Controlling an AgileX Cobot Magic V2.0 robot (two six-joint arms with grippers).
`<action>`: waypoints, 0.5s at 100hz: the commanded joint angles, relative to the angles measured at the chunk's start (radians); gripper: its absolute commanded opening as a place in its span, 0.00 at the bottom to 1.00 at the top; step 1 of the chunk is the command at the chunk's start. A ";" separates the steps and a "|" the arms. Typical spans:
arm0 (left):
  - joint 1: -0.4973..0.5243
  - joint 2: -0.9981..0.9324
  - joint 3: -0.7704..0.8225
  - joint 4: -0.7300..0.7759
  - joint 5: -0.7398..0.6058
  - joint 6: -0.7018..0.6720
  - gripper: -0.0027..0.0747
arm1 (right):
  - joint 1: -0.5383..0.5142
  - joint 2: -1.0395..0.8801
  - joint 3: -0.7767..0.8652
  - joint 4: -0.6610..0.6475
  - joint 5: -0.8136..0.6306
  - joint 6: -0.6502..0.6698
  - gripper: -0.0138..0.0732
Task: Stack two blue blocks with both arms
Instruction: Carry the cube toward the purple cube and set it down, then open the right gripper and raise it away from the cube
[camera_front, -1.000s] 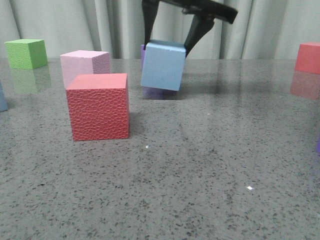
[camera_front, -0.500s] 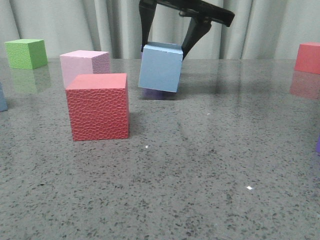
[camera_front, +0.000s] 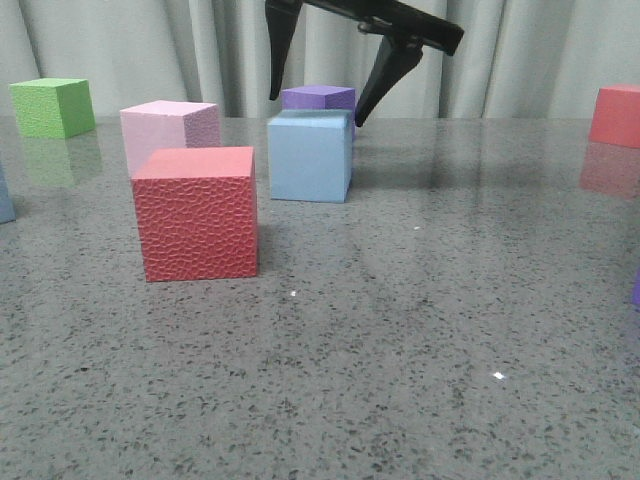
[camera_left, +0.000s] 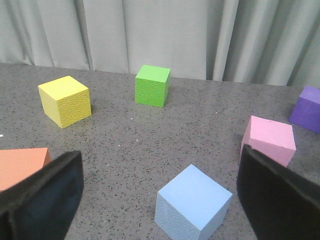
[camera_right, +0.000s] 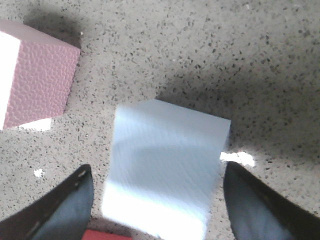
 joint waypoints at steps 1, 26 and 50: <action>0.005 0.007 -0.039 -0.011 -0.078 -0.002 0.81 | -0.004 -0.061 -0.036 0.018 0.012 -0.003 0.79; 0.005 0.007 -0.039 -0.011 -0.078 -0.002 0.81 | -0.004 -0.106 -0.040 -0.027 0.017 -0.004 0.76; 0.005 0.007 -0.039 -0.011 -0.076 -0.002 0.81 | -0.004 -0.184 -0.005 -0.101 0.062 -0.070 0.72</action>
